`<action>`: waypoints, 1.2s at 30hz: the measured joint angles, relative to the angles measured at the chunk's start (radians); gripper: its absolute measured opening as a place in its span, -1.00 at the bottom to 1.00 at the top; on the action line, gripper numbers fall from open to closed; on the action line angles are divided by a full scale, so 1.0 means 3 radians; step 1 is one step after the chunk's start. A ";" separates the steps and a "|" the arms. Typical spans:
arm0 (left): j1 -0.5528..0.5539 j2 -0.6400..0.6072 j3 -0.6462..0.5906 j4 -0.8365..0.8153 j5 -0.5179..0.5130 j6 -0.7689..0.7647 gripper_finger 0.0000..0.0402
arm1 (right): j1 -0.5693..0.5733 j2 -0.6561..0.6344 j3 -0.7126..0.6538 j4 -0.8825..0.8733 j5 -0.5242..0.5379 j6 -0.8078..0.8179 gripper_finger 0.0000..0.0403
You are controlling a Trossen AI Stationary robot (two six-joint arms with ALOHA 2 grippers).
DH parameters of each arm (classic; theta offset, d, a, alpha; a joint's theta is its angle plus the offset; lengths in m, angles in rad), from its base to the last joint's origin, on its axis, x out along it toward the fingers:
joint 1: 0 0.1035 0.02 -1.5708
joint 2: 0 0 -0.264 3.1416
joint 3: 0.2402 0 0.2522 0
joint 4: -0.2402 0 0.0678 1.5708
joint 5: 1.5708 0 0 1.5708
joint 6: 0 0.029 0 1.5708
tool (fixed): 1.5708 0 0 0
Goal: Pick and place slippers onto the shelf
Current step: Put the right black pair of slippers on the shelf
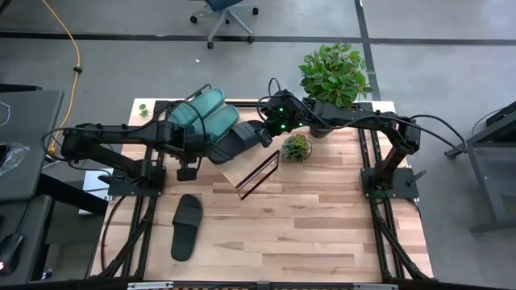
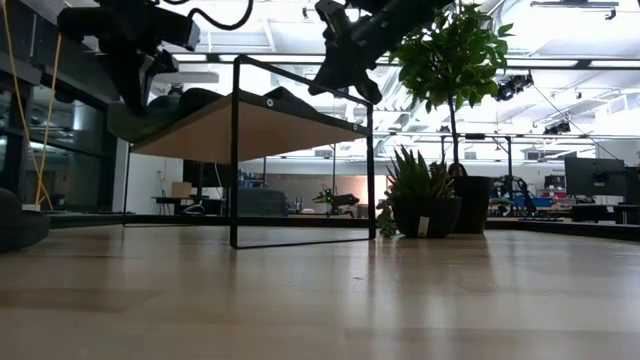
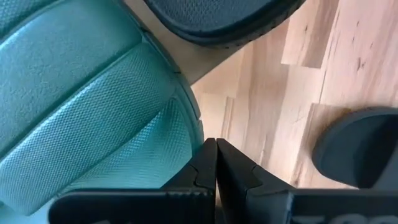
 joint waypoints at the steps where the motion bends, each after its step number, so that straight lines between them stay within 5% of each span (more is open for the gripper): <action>1: -0.0001 0.0000 0.0000 -0.0013 -0.0010 -0.0005 -1.00 | 0.0000 0.0000 0.0000 0.0000 0.0000 -0.0001 -0.99; 22: -0.0001 0.0000 -0.0001 0.0102 -0.0114 -0.0142 -1.00 | -0.0001 0.0019 0.0000 -0.0301 0.0127 0.0141 -0.99; 36: -0.0001 -0.0001 -0.0001 0.0110 -0.0120 -0.0148 -1.00 | 0.0038 0.0199 0.0003 0.0038 -0.0041 0.0228 -0.99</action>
